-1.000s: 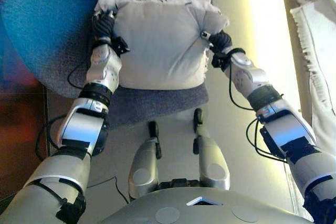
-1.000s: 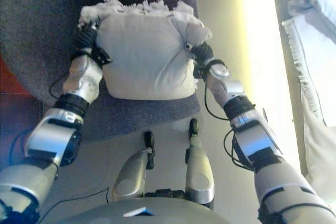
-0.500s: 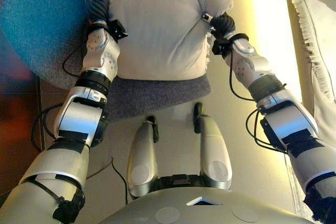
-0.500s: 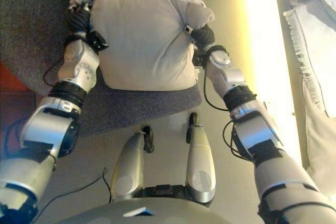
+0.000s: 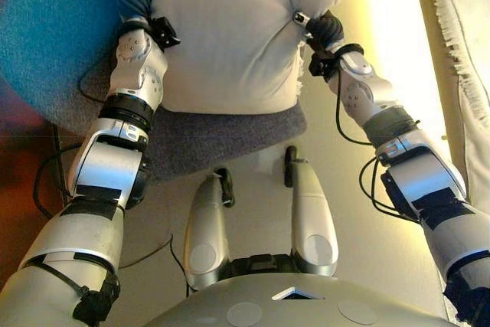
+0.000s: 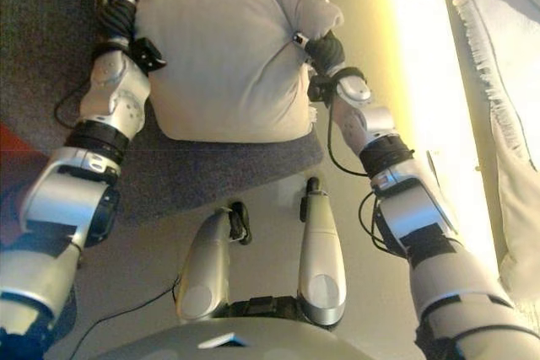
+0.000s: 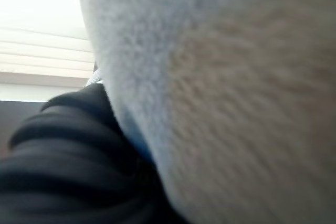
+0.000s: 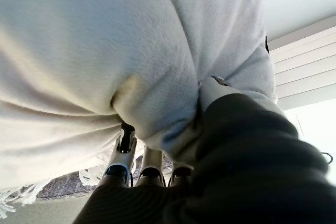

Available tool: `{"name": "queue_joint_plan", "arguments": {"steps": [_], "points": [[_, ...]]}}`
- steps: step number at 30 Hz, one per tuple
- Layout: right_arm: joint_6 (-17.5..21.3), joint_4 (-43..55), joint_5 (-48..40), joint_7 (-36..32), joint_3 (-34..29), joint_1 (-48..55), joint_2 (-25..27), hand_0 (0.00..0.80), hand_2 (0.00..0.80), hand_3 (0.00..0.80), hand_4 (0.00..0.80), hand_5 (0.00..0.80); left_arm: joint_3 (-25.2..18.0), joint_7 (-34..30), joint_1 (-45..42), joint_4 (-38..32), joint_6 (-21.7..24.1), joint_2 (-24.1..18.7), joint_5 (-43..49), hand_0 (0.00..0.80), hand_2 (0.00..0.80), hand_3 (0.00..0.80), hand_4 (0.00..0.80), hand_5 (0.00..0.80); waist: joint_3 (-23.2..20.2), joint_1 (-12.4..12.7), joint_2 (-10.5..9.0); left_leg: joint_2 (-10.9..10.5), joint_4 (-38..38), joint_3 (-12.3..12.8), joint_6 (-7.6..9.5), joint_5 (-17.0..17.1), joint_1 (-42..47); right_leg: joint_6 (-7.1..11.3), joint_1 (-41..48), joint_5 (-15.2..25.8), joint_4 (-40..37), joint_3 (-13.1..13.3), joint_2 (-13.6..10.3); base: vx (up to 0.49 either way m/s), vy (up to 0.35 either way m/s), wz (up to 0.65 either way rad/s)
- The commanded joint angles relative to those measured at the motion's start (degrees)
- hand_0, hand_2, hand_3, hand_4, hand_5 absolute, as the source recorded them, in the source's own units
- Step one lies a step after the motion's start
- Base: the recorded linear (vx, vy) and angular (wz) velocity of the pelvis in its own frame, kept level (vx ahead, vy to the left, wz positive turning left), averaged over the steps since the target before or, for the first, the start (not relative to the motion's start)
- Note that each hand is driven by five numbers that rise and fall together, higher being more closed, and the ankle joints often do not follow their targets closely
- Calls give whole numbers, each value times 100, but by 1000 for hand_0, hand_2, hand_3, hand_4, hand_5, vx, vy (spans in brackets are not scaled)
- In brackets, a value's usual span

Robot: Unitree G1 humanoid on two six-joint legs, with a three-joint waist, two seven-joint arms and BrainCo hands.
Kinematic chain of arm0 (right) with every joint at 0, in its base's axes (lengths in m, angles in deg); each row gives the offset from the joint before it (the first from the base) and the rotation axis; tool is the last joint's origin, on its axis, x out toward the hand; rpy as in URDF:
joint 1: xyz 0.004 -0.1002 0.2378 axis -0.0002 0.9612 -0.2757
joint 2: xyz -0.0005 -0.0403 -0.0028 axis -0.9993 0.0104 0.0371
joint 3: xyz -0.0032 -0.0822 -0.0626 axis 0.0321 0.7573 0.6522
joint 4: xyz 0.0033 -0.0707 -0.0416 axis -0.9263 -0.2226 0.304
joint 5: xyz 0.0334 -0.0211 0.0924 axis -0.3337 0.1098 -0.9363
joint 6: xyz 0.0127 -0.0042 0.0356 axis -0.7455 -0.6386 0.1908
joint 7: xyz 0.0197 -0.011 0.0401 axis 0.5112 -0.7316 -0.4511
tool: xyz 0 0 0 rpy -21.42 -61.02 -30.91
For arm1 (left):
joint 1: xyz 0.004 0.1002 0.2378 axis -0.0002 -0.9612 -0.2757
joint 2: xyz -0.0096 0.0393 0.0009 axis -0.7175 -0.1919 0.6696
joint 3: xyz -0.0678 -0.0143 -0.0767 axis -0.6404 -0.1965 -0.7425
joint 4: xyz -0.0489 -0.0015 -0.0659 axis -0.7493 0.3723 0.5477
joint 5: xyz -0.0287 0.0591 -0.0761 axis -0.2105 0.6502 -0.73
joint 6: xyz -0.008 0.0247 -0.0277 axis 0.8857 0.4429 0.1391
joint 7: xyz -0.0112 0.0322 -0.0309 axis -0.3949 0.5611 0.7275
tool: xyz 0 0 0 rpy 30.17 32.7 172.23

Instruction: Pick up the cushion and take it to the sofa

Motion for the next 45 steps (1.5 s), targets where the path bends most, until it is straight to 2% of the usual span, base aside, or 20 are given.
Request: {"name": "queue_joint_plan", "arguments": {"steps": [1,9,15,20,26,27,28,34,39,41,44,45], "points": [[122,625,-122,-335,66,-728,-290,800,800,800,800,800,557,-456,1028,-639,532,401,455,800,800,800,800,800,-30,-133,224,211,-314,-125,-396,506,-155,-26,489,-106,-240,142,-226,13,29,-10],[-96,694,55,-665,227,-663,-156,800,800,800,800,800,585,-494,1141,-933,821,238,439,800,800,800,800,800,-25,-200,282,261,-446,-11,-437,591,-66,45,535,8,-412,227,-312,8,33,-9],[-118,894,31,-853,305,-570,-155,800,800,800,800,800,525,-656,1116,-1129,950,148,344,800,800,800,800,800,-26,-212,368,271,-551,39,-463,649,-4,70,575,37,-496,258,-371,12,38,-2],[-347,826,82,-643,443,-614,-235,800,800,800,800,800,620,-389,1098,-835,429,153,536,800,800,800,800,800,13,-224,414,260,-603,56,-479,687,28,83,582,54,-519,272,-398,-7,22,-4],[-546,508,-9,-491,601,-656,-279,800,800,800,800,800,683,-254,1037,-66,-130,190,303,800,800,800,800,800,60,-268,408,264,-673,52,-488,775,4,89,549,97,-574,286,-395,-11,5,-2],[-547,506,74,-470,621,-662,-287,489,489,489,489,489,669,-206,1017,18,-181,209,242,160,160,160,160,160,74,-271,396,264,-677,47,-493,787,-1,89,551,110,-590,284,-390,-26,-34,0],[-556,570,159,-506,647,-658,-294,0,0,0,0,0,638,-145,982,104,-179,249,203,0,0,0,0,0,100,-278,370,263,-684,34,-495,801,-9,90,551,126,-608,289,-378,-26,-59,0],[-384,681,111,-14,582,-670,-294,0,0,0,0,0,467,-43,1005,334,2,226,100,0,0,0,0,0,123,-291,290,292,-714,20,-526,839,61,99,645,159,-668,274,-366,-6,-35,0],[-276,813,207,-16,319,-518,-148,0,0,0,0,0,249,-34,727,142,162,76,282,0,0,0,0,0,55,-252,309,249,-875,-14,-526,883,241,89,831,154,-805,236,-364,25,-6,-2],[-256,970,235,113,201,-354,-39,0,0,0,0,0,186,138,550,58,76,-130,578,0,0,0,0,0,11,-218,302,242,-968,-22,-528,904,357,83,953,137,-875,199,-366,16,-13,-1],[-250,1012,242,168,170,-298,4,0,0,0,0,0,164,157,494,43,47,-202,689,0,0,0,0,0,-5,-211,298,240,-984,-26,-523,906,389,80,988,132,-891,187,-369,20,-8,0],[-243,1080,215,221,-9,-100,233,0,0,0,0,0,85,87,304,59,-3,-506,702,0,0,0,0,0,-122,-173,296,230,-1114,-33,-526,939,551,58,1164,97,-986,130,-377,95,-31,1]]}}
